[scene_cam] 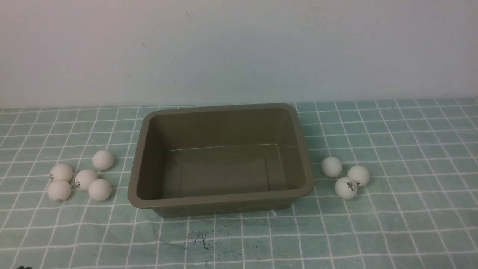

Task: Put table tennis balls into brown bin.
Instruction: 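Reach for and grasp a ping pong ball on the table beside the basket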

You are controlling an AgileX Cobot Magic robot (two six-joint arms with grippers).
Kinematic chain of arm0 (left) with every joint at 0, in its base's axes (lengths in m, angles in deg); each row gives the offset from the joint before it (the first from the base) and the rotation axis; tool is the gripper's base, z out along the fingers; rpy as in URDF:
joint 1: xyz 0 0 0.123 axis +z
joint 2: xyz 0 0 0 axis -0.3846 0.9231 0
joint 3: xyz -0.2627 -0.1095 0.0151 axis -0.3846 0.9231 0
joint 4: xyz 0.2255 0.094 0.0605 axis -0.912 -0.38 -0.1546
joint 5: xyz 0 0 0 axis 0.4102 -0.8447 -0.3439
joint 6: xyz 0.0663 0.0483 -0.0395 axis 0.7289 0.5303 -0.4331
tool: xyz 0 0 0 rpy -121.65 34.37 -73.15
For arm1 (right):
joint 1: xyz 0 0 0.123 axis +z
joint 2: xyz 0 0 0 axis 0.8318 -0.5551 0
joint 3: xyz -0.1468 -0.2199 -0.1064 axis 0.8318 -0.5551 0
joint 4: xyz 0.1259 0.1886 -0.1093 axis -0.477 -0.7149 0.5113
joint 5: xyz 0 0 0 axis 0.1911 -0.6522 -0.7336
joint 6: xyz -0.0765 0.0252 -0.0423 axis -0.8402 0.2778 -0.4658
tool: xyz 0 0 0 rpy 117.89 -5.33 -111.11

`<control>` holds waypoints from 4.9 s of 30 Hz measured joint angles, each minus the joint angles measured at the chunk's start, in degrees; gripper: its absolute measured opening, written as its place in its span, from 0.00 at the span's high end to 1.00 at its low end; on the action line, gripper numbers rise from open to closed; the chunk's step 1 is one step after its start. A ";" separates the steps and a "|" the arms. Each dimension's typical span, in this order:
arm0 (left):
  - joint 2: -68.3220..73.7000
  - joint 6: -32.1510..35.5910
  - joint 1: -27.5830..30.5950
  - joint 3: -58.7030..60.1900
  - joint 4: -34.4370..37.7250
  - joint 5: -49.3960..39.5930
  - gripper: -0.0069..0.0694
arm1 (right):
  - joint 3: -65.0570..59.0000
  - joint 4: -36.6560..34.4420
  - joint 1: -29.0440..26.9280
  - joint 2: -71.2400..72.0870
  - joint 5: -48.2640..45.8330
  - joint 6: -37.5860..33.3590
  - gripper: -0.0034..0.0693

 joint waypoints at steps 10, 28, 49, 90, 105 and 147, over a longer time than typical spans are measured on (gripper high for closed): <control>0.00 -0.05 0.00 0.00 0.00 0.00 0.92 | 0.00 0.00 0.00 0.00 0.00 0.00 0.97; 0.00 -1.13 0.00 0.19 1.83 4.33 0.92 | 0.00 0.06 0.00 0.00 0.00 0.00 0.97; 2.42 -12.89 0.00 -14.02 34.96 46.34 0.92 | -0.58 -25.48 0.19 0.00 26.65 19.40 0.97; 97.39 -4.38 0.00 -55.20 5.84 -5.73 0.39 | 49.95 -23.86 0.48 -51.96 -34.34 -7.91 0.97; 99.00 -8.05 0.00 -55.77 4.25 -1.45 0.27 | 49.95 -23.74 0.48 -51.96 -32.40 -8.18 0.97; 102.85 -17.11 0.00 -56.08 -5.44 -5.11 0.46 | 50.53 -22.83 0.48 -52.88 -32.41 -6.86 0.97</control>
